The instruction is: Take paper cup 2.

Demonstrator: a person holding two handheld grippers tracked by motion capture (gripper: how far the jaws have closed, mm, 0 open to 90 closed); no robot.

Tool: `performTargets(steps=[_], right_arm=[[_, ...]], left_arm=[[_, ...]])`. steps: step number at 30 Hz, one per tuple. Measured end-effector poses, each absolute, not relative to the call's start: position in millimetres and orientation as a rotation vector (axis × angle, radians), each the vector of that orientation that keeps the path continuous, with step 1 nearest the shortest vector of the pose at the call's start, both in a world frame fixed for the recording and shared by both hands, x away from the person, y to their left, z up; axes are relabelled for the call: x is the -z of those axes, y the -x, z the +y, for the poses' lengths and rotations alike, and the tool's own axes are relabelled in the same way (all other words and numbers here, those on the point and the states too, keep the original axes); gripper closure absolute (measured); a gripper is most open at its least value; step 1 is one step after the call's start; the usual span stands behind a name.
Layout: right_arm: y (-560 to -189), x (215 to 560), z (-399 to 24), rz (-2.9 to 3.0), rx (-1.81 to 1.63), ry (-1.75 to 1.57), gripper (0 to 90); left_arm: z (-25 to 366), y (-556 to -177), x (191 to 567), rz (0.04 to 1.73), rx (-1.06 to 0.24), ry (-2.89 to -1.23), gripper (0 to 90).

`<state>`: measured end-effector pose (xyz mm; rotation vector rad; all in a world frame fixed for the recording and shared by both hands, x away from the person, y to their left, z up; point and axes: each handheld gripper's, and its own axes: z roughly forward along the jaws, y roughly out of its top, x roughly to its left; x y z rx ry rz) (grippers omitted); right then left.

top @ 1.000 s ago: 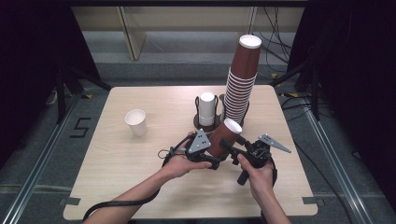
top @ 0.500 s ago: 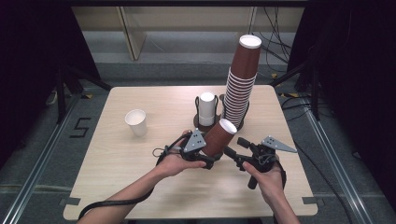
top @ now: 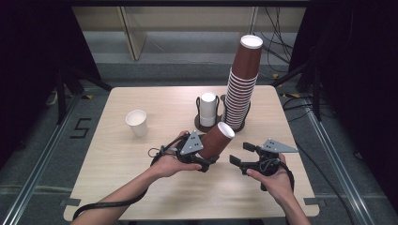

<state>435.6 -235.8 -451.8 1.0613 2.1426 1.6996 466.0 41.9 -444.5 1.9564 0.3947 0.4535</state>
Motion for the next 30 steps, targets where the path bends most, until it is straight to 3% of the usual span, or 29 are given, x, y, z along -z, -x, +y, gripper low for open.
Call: performTargets(steps=[30], right_arm=[[-444, 462, -238, 2.413, -1.369, -0.81, 15.8]], left_arm=[[57, -457, 444, 0.263, -0.464, -2.115, 13.6]])
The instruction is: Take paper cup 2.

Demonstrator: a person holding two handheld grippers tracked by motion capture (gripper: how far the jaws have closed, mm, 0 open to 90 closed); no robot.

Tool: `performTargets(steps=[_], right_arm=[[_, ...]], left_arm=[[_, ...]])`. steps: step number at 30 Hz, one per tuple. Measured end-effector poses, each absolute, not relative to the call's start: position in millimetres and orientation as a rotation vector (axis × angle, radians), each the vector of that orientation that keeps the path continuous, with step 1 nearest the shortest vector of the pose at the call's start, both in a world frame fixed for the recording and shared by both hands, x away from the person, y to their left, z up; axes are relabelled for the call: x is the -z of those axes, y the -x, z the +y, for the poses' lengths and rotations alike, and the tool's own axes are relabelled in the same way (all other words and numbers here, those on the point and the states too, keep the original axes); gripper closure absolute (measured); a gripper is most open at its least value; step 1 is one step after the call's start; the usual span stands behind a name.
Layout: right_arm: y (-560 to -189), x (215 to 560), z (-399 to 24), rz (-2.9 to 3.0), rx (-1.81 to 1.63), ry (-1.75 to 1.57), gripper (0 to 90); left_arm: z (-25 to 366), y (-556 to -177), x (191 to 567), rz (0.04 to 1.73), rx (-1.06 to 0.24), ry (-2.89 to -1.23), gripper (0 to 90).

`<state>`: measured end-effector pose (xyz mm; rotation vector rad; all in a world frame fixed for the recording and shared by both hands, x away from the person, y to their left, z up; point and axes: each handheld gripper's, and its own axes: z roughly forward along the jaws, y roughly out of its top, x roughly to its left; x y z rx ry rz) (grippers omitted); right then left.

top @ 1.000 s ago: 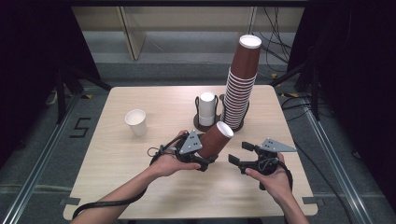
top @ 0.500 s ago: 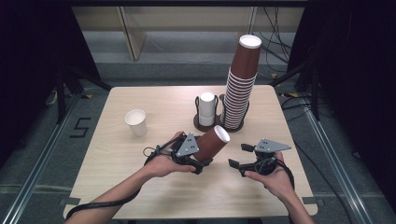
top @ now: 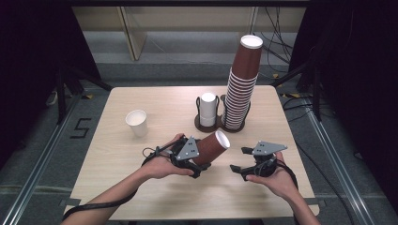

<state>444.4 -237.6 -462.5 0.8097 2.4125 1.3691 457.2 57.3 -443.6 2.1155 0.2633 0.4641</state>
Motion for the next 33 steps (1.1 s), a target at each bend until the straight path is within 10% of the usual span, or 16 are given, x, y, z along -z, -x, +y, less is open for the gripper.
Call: performTargets(steps=[33], right_arm=[[-446.0, 459.9, -240.4, 2.46, -1.342, -0.735, 16.0]], left_arm=[[64.7, -459.8, 442.8, 0.203, -0.45, -2.2, 13.5]])
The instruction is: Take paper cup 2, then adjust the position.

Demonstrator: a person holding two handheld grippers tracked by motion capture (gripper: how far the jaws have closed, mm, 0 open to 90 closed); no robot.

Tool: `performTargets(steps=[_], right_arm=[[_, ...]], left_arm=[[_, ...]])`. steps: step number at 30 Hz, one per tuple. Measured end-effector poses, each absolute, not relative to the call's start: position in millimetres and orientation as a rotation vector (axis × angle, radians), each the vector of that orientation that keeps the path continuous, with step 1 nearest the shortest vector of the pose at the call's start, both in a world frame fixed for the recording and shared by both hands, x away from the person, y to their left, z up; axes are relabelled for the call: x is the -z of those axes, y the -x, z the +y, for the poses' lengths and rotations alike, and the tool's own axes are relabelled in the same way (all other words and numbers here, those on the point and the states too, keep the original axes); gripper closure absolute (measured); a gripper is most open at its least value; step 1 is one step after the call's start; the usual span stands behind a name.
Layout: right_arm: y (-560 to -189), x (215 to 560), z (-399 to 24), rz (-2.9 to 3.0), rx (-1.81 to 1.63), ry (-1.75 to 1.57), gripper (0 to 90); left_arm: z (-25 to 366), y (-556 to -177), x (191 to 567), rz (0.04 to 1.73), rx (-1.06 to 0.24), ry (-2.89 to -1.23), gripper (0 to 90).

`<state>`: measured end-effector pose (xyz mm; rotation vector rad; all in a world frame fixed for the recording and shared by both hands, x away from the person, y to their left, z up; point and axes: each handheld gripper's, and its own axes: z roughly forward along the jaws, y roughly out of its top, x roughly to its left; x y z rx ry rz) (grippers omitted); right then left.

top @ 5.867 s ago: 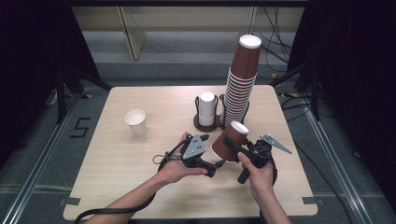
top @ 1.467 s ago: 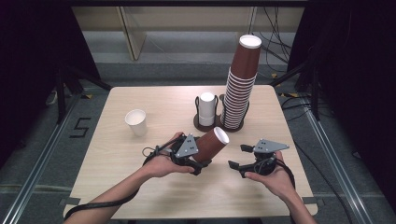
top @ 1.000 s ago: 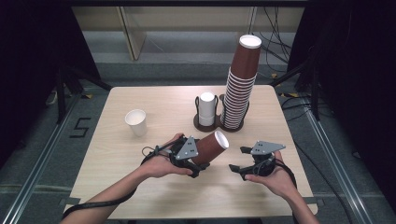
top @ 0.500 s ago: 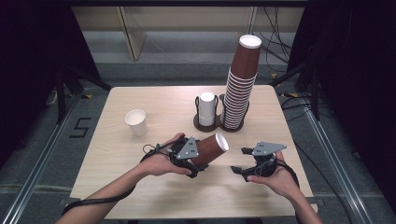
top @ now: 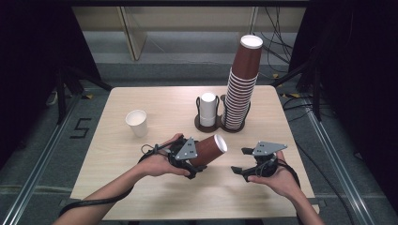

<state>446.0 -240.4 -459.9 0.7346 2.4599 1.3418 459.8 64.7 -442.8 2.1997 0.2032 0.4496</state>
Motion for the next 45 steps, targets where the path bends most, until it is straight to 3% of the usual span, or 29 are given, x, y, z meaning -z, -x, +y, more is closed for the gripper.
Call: performTargets(steps=[29, 45], right_arm=[[-446, 464, -208, 2.673, -1.198, -0.332, 16.5], [-443, 452, -179, 2.724, -1.188, -0.207, 16.0]], left_arm=[[61, -444, 439, -0.083, -0.403, -2.538, 13.5], [50, -443, 441, -0.152, -0.385, -2.618, 13.5]])
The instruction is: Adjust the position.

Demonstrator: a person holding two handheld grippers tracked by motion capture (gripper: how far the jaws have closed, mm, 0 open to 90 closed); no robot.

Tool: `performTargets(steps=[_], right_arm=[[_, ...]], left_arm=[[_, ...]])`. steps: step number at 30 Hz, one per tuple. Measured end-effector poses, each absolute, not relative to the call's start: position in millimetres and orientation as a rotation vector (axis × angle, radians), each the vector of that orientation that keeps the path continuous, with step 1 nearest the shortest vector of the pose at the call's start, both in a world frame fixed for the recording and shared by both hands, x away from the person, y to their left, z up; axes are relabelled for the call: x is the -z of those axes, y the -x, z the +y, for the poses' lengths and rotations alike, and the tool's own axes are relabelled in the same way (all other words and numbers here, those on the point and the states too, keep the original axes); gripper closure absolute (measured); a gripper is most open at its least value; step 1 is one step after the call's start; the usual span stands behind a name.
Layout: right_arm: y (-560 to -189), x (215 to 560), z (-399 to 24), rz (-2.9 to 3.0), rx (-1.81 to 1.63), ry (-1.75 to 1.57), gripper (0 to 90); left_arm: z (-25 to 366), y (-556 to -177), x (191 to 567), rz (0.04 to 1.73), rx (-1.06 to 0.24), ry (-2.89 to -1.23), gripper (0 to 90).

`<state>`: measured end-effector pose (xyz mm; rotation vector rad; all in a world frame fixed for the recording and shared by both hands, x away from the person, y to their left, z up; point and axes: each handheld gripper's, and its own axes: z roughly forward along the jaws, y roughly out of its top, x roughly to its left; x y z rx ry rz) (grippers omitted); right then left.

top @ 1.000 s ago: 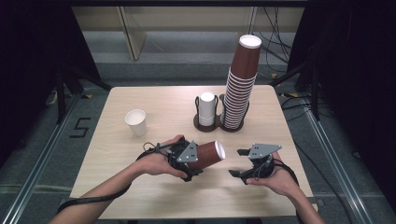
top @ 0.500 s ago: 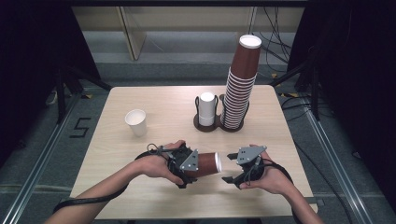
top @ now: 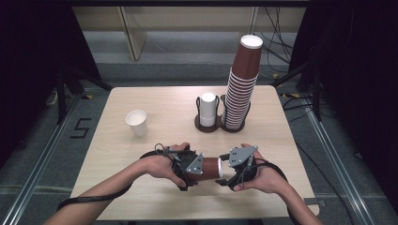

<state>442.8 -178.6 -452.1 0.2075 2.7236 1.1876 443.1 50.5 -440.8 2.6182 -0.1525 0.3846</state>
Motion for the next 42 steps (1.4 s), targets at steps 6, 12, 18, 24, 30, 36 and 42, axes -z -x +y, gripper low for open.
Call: performTargets(steps=[6, 12, 18, 24, 30, 36, 42], right_arm=[[-443, 450, -170, 2.728, -1.192, -0.175, 15.8], [-444, 448, -160, 2.75, -1.179, -0.147, 16.0], [-446, 447, -151, 2.751, -1.163, -0.102, 16.2], [-448, 450, -147, 2.782, -1.154, -0.111, 17.1], [-449, 450, -145, 2.791, -1.136, -0.103, 18.8], [-447, 450, -145, 2.821, -1.128, -0.157, 19.9], [-448, 451, -144, 2.844, -1.118, -0.141, 20.8]], left_arm=[[49, -441, 441, -0.158, -0.371, -2.618, 13.5], [47, -441, 441, -0.169, -0.369, -2.619, 13.5], [45, -441, 439, -0.187, -0.366, -2.627, 13.5], [43, -441, 439, -0.186, -0.361, -2.621, 13.5], [41, -441, 439, -0.189, -0.363, -2.621, 13.5], [40, -441, 440, -0.197, -0.358, -2.632, 13.5], [40, -440, 441, -0.196, -0.35, -2.636, 13.5]])
